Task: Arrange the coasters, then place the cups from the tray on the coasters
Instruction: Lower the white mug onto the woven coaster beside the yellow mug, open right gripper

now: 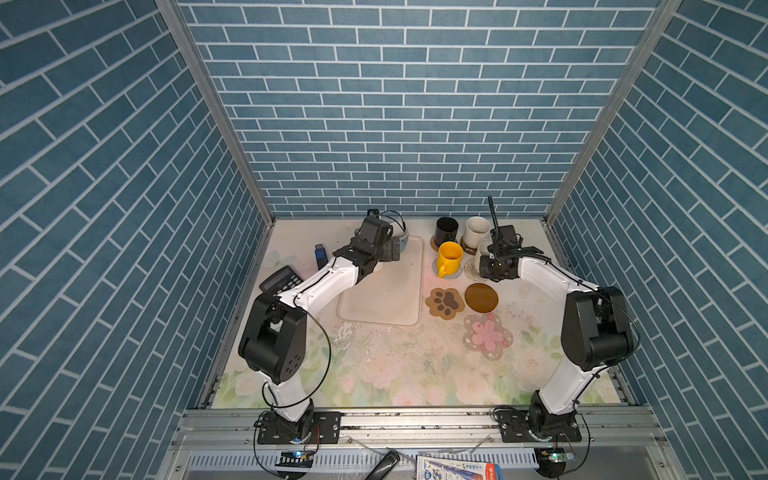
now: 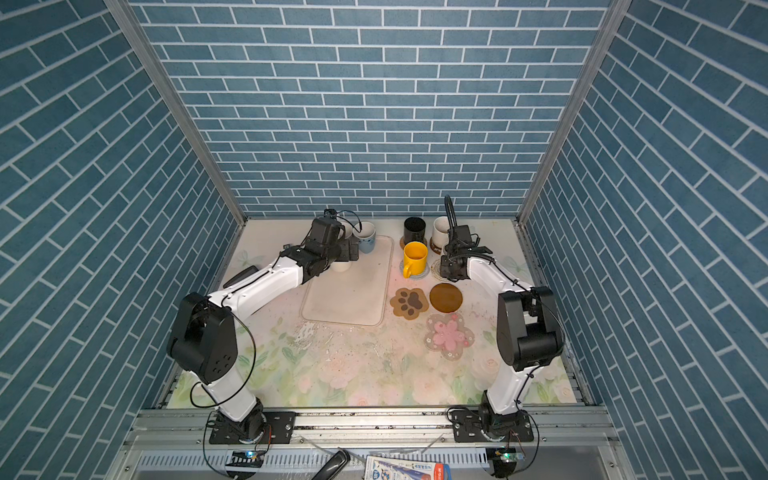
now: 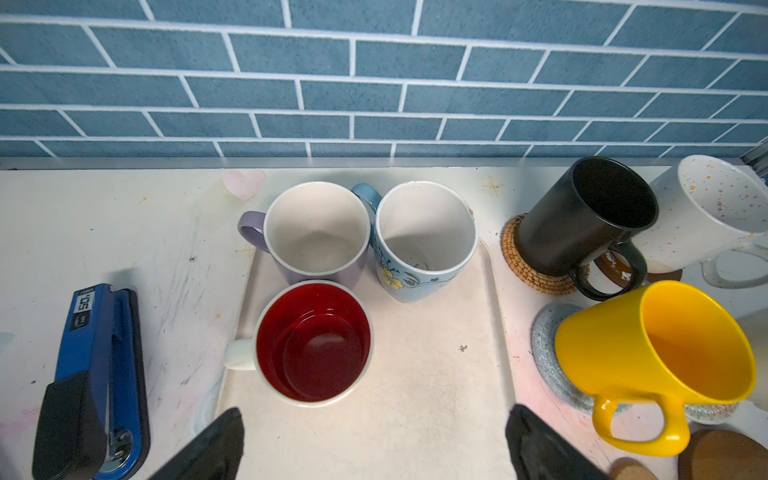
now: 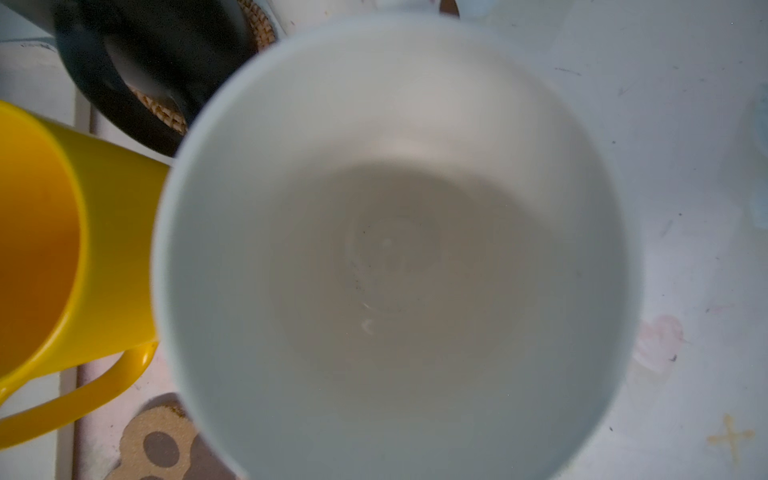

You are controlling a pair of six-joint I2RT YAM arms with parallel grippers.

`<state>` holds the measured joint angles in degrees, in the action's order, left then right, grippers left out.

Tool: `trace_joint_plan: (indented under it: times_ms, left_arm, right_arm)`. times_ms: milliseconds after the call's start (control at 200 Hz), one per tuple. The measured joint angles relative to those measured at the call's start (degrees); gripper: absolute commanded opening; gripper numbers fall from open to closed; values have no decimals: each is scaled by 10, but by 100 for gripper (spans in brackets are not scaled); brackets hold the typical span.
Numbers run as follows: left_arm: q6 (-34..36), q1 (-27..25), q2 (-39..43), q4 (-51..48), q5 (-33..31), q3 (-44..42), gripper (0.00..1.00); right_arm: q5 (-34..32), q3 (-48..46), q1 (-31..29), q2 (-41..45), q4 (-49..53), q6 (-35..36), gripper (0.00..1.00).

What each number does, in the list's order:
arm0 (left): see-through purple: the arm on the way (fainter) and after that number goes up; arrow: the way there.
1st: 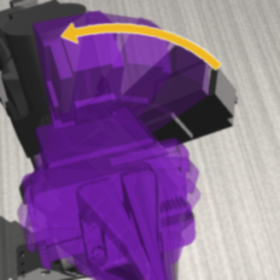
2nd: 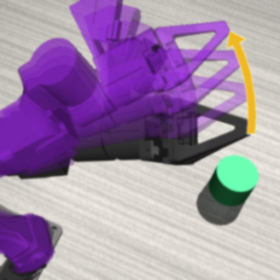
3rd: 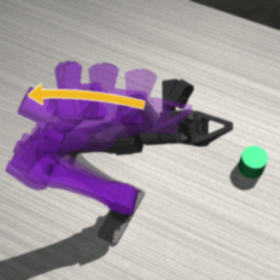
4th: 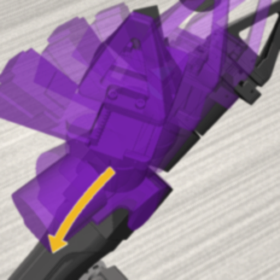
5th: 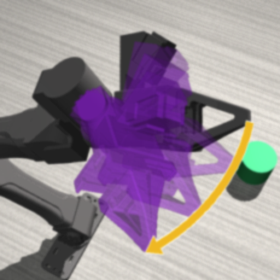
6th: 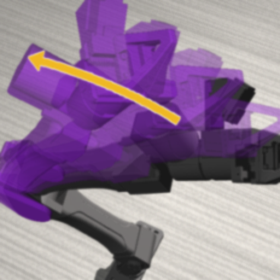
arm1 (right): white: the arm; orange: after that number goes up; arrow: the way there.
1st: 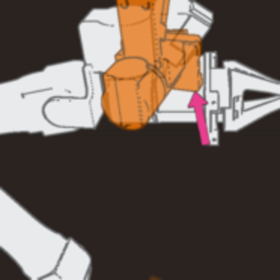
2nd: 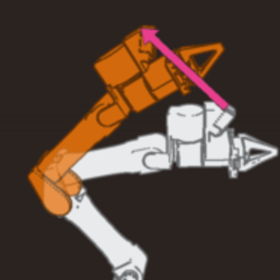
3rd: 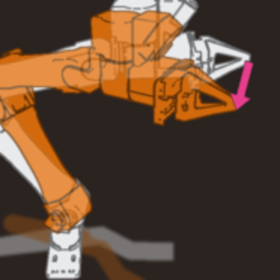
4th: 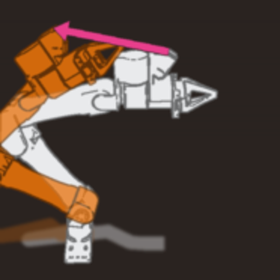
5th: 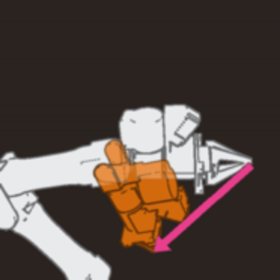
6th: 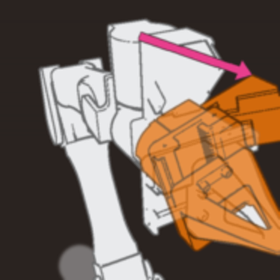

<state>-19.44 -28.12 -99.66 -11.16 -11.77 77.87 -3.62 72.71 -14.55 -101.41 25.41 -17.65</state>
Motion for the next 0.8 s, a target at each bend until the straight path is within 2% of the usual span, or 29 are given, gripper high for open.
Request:
trace_joint_plan:
  times_ms: [370, 465, 565, 795]
  left_arm:
    - [-2, 6, -1, 8, 12, -9, 99]
    - [-2, 6, -1, 8, 13, -9, 99]
    - [-3, 6, -1, 8, 13, -9, 99]
    - [-4, 7, -1, 9, 13, -15, 99]
  right_arm:
    - [16, 0, 0, -9, -16, -1, 0]
    - [19, -1, 0, -9, -22, -1, 14]
    - [20, -6, 0, -8, -30, -4, 22]
    - [23, -20, 0, -6, -51, -6, 33]
